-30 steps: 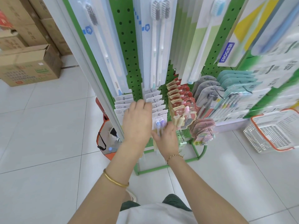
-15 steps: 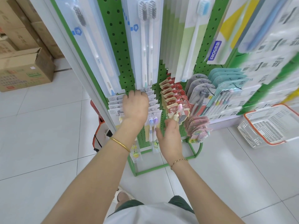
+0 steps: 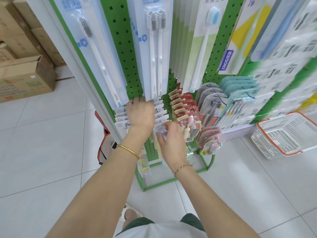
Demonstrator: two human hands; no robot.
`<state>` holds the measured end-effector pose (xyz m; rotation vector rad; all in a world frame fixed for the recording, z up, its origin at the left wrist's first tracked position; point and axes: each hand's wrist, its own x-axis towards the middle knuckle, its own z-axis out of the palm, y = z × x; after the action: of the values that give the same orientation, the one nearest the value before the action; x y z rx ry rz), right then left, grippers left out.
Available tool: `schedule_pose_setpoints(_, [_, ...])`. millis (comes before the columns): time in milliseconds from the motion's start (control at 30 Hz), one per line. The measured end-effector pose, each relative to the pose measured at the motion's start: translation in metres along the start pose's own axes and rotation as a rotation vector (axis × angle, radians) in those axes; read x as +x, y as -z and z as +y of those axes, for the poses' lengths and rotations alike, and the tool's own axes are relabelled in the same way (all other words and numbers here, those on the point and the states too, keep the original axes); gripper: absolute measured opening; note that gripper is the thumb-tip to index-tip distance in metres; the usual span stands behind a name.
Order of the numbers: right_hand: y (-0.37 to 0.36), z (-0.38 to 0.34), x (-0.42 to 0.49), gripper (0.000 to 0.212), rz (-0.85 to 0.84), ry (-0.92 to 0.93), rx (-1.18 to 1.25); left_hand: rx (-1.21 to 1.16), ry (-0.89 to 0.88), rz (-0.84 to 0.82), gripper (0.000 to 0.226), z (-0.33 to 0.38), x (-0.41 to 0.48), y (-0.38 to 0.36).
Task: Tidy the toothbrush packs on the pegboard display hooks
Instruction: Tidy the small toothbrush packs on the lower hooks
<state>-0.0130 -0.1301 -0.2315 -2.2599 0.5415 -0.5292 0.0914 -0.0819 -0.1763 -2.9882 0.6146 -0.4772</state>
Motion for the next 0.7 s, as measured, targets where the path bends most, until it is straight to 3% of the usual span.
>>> schedule_pose_setpoints(100, [-0.002, -0.001, 0.0, 0.034, -0.007, -0.006, -0.012, -0.018, -0.01, -0.039, 0.014, 0.001, -0.001, -0.006])
schedule_pose_setpoints(167, [-0.003, -0.001, 0.0, 0.034, -0.005, 0.0, -0.006, -0.056, -0.012, -0.063, 0.026, 0.002, -0.003, -0.006])
schedule_pose_setpoints(300, [-0.003, -0.002, 0.001, 0.031, -0.003, 0.011, -0.01, 0.025, 0.029, 0.08, 0.021, -0.001, -0.002, -0.001])
schedule_pose_setpoints(400, [-0.002, -0.003, 0.001, 0.03, 0.003, 0.013, 0.001, -0.022, 0.0, -0.023, 0.028, -0.001, -0.008, -0.007])
schedule_pose_setpoints(567, [-0.001, -0.002, -0.002, 0.031, -0.001, 0.021, 0.004, 0.01, 0.018, 0.127, 0.027, -0.003, -0.021, -0.011])
schedule_pose_setpoints(700, [0.0, -0.001, -0.003, 0.03, 0.011, 0.037, -0.017, 0.049, -0.024, 0.128, 0.021, -0.007, -0.029, -0.012])
